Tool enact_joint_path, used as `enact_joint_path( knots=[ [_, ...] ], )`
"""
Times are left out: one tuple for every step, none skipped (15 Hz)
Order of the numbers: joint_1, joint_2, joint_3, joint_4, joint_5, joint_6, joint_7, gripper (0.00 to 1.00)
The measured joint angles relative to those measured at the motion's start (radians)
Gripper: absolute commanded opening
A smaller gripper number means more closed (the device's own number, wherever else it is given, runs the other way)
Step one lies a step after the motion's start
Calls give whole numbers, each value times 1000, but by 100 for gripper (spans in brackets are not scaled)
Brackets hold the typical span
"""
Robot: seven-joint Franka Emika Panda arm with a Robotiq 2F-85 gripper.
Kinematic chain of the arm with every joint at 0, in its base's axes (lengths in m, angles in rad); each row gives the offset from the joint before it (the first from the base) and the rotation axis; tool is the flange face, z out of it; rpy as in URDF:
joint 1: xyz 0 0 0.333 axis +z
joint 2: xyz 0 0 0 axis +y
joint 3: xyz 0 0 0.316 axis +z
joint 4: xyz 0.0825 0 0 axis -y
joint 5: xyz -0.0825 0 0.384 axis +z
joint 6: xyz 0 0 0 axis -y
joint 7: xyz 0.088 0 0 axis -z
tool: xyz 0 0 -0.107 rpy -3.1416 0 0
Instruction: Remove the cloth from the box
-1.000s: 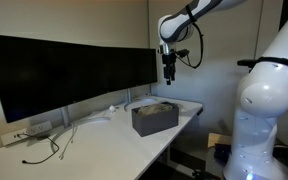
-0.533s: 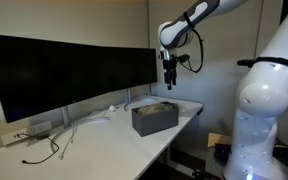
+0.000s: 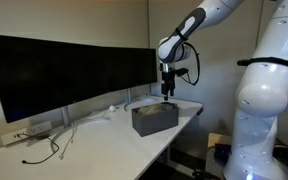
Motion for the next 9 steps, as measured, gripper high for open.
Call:
enact_joint_path(
  knots=[
    [0, 15, 3, 1, 6, 32, 0, 100],
    [0, 31, 6, 3, 13, 63, 0, 100],
    [0, 50, 12, 8, 13, 86, 0, 100],
    [0, 68, 20, 17, 13, 87, 0, 100],
    [0, 80, 26, 23, 13, 86, 0, 100],
    [0, 84, 29, 24, 13, 87, 0, 100],
    [-1, 84, 29, 24, 13, 87, 0, 100],
    [-2, 82, 29, 24, 13, 87, 0, 100],
    [-3, 83, 30, 24, 13, 87, 0, 100]
  ],
)
